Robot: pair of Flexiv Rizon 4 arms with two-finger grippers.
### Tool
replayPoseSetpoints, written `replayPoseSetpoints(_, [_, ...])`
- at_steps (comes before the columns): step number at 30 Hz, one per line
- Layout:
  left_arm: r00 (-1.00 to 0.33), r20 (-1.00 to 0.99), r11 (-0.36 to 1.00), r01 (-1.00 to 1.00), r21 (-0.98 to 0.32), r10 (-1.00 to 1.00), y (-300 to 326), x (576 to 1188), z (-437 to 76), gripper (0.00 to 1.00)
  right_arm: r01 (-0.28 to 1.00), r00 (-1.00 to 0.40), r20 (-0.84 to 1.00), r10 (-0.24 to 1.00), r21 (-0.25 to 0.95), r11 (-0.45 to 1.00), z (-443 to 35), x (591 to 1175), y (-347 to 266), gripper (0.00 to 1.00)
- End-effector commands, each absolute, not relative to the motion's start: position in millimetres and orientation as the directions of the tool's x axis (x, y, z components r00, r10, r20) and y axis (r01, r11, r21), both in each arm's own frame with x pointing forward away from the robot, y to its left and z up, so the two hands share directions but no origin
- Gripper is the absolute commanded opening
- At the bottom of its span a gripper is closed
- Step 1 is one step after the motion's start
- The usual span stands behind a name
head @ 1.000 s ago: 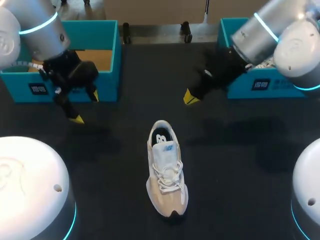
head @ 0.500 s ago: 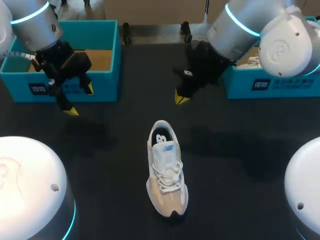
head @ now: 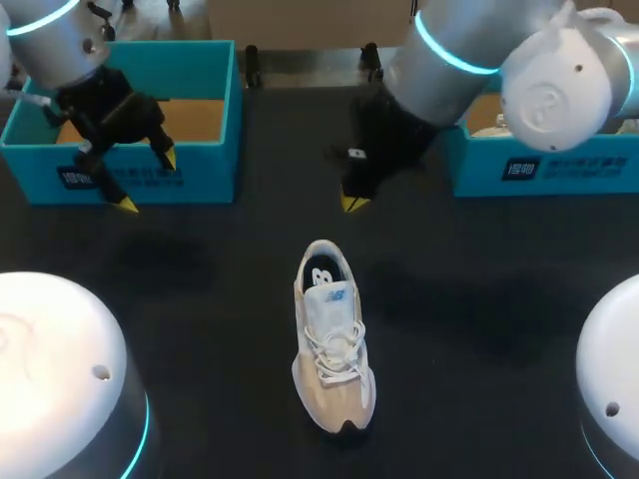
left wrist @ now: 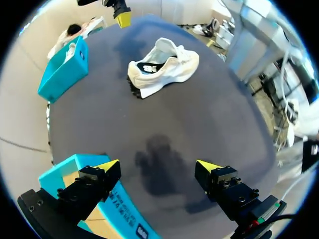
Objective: Take the shoe out of the shoebox, open the shoe tongue, remove and reinsert the insole, then place the shoe into the shoebox
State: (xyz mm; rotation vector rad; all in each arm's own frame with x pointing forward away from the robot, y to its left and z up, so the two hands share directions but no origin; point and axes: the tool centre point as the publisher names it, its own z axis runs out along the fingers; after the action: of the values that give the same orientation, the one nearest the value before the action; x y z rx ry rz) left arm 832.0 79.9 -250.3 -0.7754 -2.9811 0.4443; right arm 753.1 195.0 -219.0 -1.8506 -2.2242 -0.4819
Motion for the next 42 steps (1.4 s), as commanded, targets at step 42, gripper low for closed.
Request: replayPoseSetpoints(42, [-0.767, -0.047, 0.752, 0.638, -0.163, 0.64, 147, 881, -244, 1.0, 0.993, -0.082, 0.015, 0.997, 0.09, 0.08, -298, 738, 256, 0.0])
